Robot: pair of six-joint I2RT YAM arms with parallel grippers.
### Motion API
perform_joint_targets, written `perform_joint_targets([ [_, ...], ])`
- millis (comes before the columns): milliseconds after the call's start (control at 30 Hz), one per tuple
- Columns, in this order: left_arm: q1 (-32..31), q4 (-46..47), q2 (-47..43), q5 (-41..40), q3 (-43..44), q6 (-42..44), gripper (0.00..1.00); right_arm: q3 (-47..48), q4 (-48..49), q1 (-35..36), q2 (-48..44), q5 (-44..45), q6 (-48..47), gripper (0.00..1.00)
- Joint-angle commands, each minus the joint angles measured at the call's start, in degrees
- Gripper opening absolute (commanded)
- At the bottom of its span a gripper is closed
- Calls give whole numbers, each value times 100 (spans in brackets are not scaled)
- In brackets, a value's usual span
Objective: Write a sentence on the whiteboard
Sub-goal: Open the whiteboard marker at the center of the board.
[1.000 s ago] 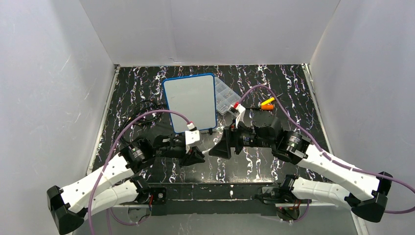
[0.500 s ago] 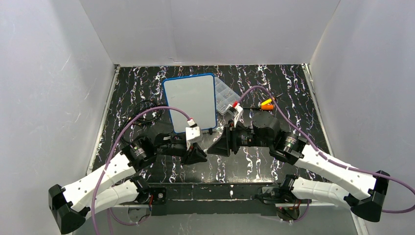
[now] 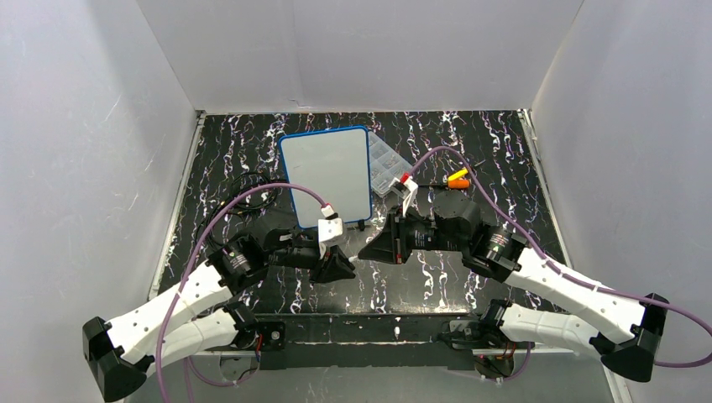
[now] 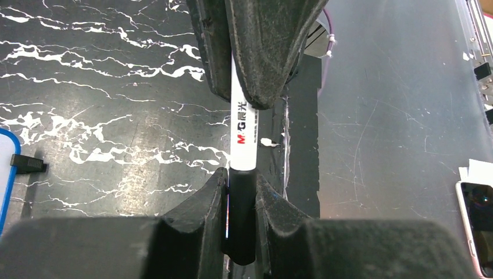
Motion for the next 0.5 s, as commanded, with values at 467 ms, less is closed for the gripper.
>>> perform_joint_targets([
  [467,98,-244,-684,-723,-128,520,0,1169,-1053,-1137,-456,-1045,-819,1],
])
